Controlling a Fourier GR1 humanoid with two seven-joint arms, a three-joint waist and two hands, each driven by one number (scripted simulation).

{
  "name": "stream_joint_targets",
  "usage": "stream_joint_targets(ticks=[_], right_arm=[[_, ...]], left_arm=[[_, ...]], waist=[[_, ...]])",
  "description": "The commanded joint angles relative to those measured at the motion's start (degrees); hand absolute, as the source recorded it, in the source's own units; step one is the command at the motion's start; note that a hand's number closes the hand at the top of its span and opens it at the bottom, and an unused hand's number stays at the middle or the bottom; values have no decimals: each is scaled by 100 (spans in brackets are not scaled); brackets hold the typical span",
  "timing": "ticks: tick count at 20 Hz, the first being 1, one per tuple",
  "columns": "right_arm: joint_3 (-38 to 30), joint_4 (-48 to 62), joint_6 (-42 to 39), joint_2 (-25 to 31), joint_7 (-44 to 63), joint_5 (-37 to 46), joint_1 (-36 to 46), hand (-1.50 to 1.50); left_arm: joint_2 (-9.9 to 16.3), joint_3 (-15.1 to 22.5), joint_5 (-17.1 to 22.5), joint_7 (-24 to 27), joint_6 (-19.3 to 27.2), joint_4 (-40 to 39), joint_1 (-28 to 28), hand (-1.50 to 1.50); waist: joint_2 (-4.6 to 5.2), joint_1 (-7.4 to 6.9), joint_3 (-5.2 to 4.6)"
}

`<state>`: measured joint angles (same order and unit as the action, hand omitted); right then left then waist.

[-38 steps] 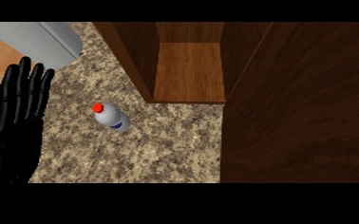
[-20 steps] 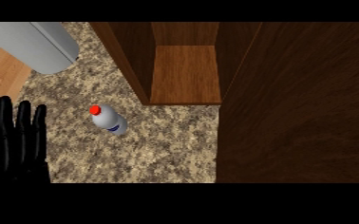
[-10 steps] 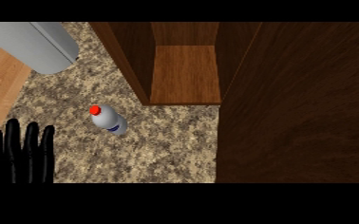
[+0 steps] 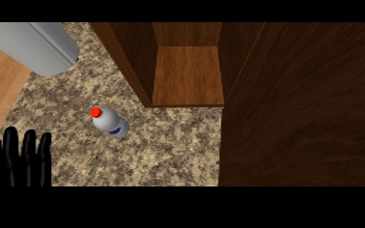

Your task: Pick up the bottled water, place it into the cabinet and close the cabinet

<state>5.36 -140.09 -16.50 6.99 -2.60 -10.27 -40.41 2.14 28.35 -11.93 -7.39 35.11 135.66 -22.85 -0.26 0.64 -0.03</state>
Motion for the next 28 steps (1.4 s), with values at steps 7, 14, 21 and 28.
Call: stream_joint_targets(ticks=[7,14,21,28], right_arm=[[-101,-881,-362,77,-175,-335,-787,-150],[27,-979,-529,13,-551,-199,-1270,-150],[-11,-1161,-602,69,-672,-341,-1643,-150],[-200,-1109,-950,125,-1353,-270,-2236,-150]], left_arm=[[-42,-1113,1187,386,-230,-980,314,-150],[-180,-1647,1694,1046,-442,-2083,618,-150],[-211,-2046,2435,2318,-1008,-3691,627,-150],[-178,-2873,2858,2904,-1579,-5142,1418,-150]], waist=[[11,26,-8],[14,51,-5],[26,58,-17],[19,96,-10]])
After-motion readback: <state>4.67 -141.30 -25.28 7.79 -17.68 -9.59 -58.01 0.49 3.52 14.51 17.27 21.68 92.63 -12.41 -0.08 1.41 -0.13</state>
